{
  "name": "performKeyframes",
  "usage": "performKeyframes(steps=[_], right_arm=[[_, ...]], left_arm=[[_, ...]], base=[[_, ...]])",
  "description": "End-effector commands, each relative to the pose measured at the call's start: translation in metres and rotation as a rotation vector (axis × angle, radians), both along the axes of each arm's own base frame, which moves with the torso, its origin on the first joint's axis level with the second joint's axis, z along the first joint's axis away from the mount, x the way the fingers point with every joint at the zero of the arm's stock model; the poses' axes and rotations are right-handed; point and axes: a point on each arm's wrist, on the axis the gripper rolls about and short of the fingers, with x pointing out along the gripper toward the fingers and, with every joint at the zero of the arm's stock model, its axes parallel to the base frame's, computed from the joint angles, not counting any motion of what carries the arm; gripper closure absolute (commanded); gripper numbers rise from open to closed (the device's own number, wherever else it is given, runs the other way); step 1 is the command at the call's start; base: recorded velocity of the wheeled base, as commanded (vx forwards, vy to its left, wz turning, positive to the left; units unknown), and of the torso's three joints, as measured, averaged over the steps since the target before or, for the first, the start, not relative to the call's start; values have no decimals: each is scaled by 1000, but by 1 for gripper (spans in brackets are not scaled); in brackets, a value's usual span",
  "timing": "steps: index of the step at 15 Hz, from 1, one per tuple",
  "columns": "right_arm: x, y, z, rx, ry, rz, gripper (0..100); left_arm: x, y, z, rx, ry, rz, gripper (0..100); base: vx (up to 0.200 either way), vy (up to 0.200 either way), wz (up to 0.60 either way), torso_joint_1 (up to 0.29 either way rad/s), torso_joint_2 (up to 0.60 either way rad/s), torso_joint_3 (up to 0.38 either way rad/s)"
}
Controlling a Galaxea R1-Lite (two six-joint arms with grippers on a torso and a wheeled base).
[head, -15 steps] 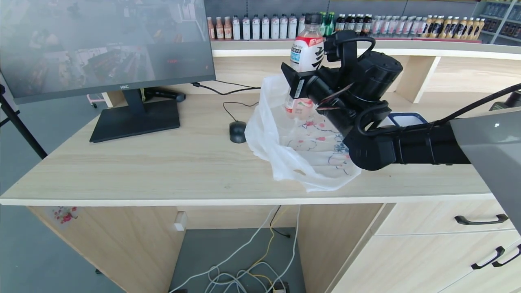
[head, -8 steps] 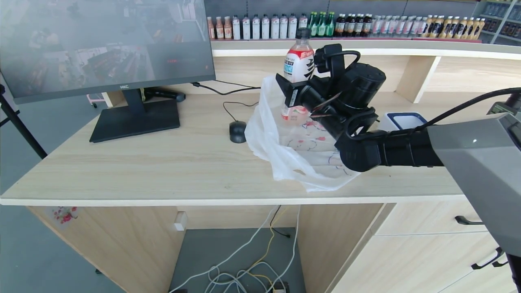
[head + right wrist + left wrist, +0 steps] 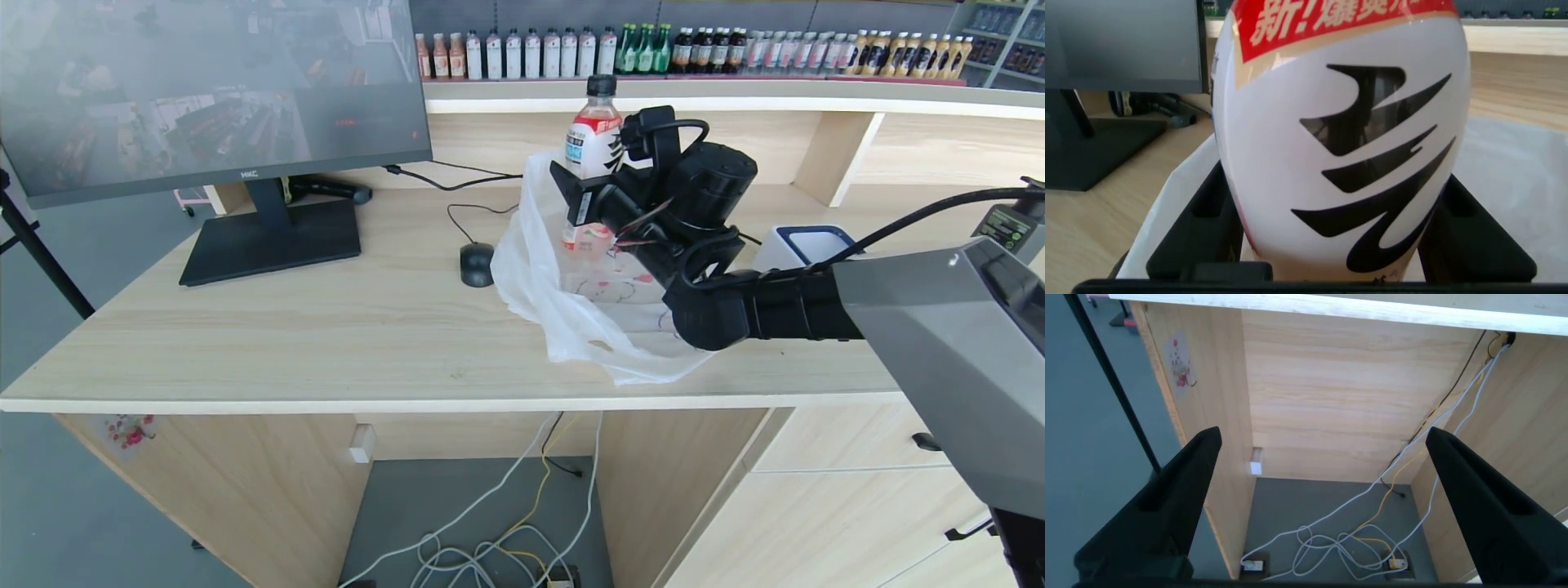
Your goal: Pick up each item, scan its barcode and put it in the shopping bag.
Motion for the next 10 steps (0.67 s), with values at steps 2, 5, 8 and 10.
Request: performKeyframes(steps=[2,5,8,10], right_arm=[[2,3,-8,-8,15,4,100],[3,5,-14,-16,28,3,100],[4,5,-18,-21,37,3,100],[3,5,-24,-32,52,2,100]], left_arm=[[0,0,0,0,-1,1,0],[0,0,0,0,-1,1,0],[0,0,0,0,-1,1,0],[0,0,0,0,-1,1,0]], base=[[0,0,0,0,0,0],[0,0,0,0,0,0],[0,0,0,0,0,0],[0,0,0,0,0,0]])
